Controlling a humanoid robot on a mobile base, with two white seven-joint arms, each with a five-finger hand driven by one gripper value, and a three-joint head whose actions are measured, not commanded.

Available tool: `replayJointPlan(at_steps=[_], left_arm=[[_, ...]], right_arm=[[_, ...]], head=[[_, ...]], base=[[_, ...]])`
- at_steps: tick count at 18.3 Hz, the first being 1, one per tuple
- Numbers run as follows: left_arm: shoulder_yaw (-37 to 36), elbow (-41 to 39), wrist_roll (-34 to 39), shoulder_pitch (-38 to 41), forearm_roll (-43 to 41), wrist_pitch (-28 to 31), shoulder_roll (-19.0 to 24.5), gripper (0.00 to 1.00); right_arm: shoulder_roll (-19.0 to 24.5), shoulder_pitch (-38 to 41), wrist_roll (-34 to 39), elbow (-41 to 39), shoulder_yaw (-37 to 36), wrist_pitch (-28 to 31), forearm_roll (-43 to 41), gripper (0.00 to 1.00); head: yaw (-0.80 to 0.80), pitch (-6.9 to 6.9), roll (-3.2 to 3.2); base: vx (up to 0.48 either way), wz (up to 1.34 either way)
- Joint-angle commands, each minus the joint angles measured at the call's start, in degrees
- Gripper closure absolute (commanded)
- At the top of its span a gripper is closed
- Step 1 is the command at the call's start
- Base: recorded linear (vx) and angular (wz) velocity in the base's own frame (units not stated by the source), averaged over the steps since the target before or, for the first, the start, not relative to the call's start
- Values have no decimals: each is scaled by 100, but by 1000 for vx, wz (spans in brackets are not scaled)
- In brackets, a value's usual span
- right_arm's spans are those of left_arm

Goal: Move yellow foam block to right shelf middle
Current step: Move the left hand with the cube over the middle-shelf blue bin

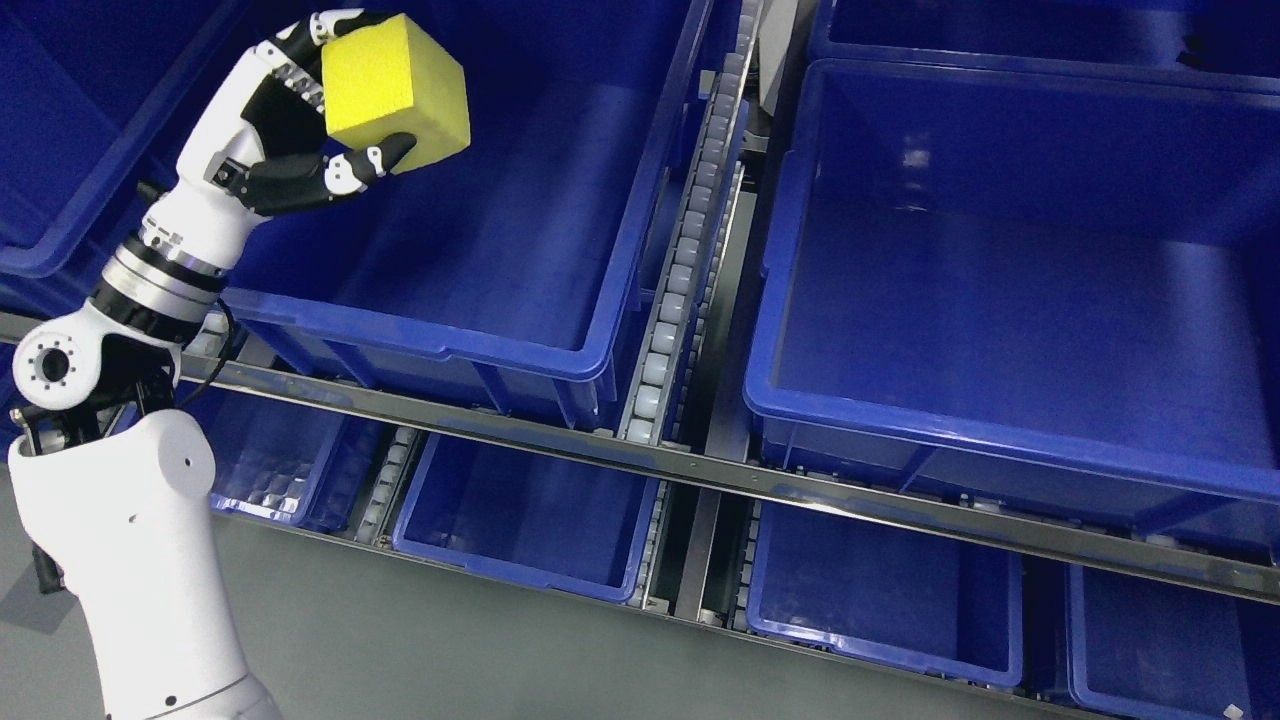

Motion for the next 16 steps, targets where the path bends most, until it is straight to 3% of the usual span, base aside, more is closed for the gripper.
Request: replayJointPlan(at_steps=[1,3,6,10,11,12,13,14,16], left_arm=[[-760,-253,12,-1145,-397,1561,114,62],[-971,167,3,-1452,-1441,2319,167,62],[-1147,819,3,-1524,-2139,2410,202,62],[-1174,732,3,-1428,-2299,2445,342,60],[-1174,732,3,-1419,-2299,2445,378,54],[-1209,732,3,-1419,-2308,2445,387,40],[-1296,732,3,-1410,-2308,2445,378,16],[-1401,732,3,-1410,-2308,2445,387,3],[-1437,714,3,-1384,-2308,2445,387,1]], right_arm=[[-100,-1,8,-100,-1,-5,44,0],[-100,-1,8,-100,-1,4,44,0],[-100,-1,-1,-100,-1,-5,44,0],[-100,-1,-1,-100,8,-5,44,0],[-100,-1,8,-100,-1,-5,44,0],[-100,-1,8,-100,-1,-5,53,0],[-100,-1,-1,-100,-1,-5,44,0],[-100,-1,-1,-100,8,4,44,0],[-100,-1,-1,-100,-1,4,44,0]], head=[[0,0,0],[0,0,0],[0,0,0],[0,0,0],[0,0,0],[0,0,0],[0,0,0],[0,0,0],[0,0,0]], base=[[66,-289],[53,-228],[31,-121],[2,-26],[0,0],[0,0],[0,0],[0,0],[0,0]])
